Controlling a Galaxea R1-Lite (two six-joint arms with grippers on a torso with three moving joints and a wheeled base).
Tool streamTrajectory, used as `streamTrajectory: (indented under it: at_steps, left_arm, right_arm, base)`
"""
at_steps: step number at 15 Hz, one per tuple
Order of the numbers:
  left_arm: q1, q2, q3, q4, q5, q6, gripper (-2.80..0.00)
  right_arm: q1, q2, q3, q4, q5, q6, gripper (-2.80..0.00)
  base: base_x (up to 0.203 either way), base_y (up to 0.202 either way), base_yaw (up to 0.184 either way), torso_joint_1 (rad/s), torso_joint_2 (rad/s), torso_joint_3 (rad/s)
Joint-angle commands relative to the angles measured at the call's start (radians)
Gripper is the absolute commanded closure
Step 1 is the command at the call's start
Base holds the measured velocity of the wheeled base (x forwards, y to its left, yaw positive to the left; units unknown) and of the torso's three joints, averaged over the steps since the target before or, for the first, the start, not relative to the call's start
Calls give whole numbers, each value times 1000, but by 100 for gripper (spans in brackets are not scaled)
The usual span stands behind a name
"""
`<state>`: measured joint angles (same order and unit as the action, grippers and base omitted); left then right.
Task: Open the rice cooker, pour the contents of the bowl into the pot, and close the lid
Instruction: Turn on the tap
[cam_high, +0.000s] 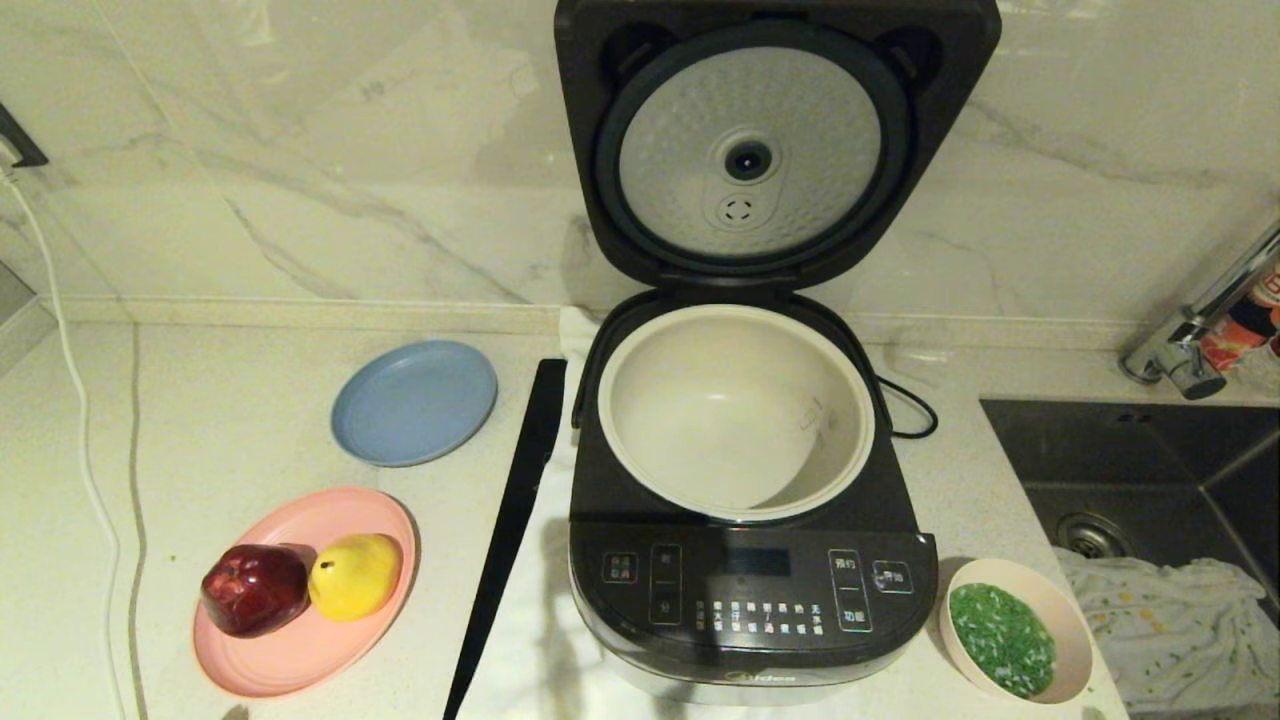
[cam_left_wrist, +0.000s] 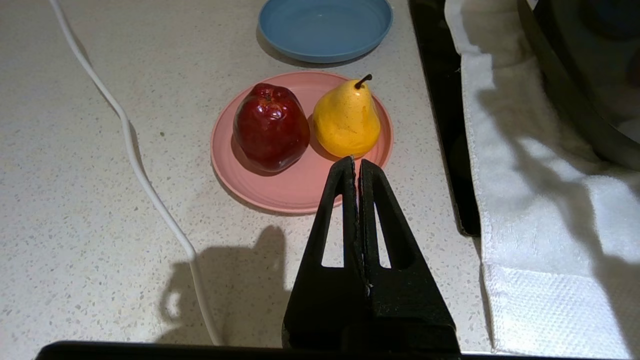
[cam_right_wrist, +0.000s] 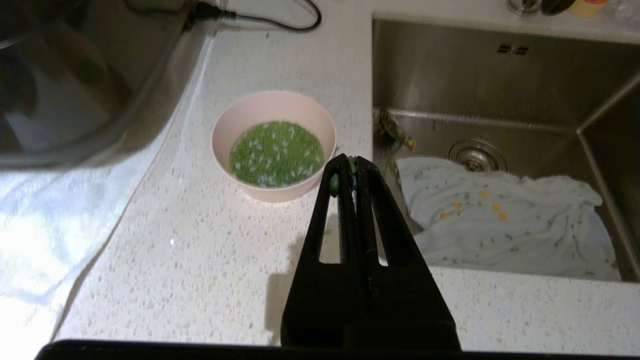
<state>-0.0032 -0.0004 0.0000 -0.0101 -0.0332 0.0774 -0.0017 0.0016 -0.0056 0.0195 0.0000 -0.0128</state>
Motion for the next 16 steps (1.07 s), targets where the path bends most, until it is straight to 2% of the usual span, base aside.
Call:
streamTrajectory:
  at_steps: [1, 3, 8, 12, 14, 16]
  left_arm:
    - [0, 0, 5, -1, -1, 0, 0]
    - [0, 0, 5, -1, -1, -4, 0]
    - [0, 0, 5, -1, -1, -5, 0]
    - [0, 0, 5, -1, -1, -7, 0]
    - [0, 1, 5, -1, -1, -5, 0]
    - [0, 0, 5, -1, -1, -5, 0]
  right_arm:
    - [1, 21, -33, 82, 1, 0, 0]
    - [1, 10, -82, 92, -4, 0, 0]
    - [-2, 133, -354, 165, -29, -23, 0]
    - [-28, 387, -485, 158, -60, -123, 0]
    - [-37, 559, -560, 147, -71, -140, 0]
    - [-48, 765, -629, 96, -121, -147, 0]
  base:
    - [0, 0, 0, 0, 0, 0]
    - [0, 0, 0, 0, 0, 0]
    - [0, 0, 0, 0, 0, 0]
    - [0, 0, 0, 0, 0, 0]
    - [0, 0, 0, 0, 0, 0]
    - [0, 0, 0, 0, 0, 0]
